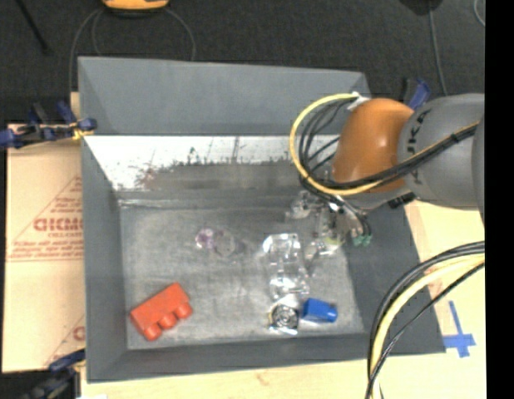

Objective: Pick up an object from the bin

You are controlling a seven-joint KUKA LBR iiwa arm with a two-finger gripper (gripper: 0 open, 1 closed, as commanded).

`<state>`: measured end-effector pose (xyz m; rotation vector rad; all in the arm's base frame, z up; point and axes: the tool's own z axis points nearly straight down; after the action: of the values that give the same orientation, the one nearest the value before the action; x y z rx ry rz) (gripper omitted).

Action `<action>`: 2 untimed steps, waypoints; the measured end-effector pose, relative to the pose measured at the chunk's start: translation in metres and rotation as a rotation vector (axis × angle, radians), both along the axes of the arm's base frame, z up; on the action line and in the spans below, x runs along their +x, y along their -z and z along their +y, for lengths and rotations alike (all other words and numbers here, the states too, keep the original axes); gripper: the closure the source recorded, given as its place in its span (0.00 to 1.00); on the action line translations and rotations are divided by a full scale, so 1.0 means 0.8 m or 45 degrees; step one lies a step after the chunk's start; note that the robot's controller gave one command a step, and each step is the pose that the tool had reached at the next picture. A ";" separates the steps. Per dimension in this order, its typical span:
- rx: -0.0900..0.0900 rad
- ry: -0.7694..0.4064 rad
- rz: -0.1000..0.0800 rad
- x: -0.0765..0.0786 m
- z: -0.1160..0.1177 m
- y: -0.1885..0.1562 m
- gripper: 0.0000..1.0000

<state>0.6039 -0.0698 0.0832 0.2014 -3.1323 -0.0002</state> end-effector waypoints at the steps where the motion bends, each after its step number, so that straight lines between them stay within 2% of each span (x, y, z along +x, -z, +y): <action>1: -0.004 -0.026 -0.029 -0.028 0.048 0.009 0.00; 2: -0.002 -0.089 -0.018 -0.054 0.078 -0.102 0.00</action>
Offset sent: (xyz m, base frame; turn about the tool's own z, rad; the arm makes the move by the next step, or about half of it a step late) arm -0.0276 0.0400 -0.0132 -0.0189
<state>0.5603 -0.0075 0.1650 0.3125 -3.1373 0.0041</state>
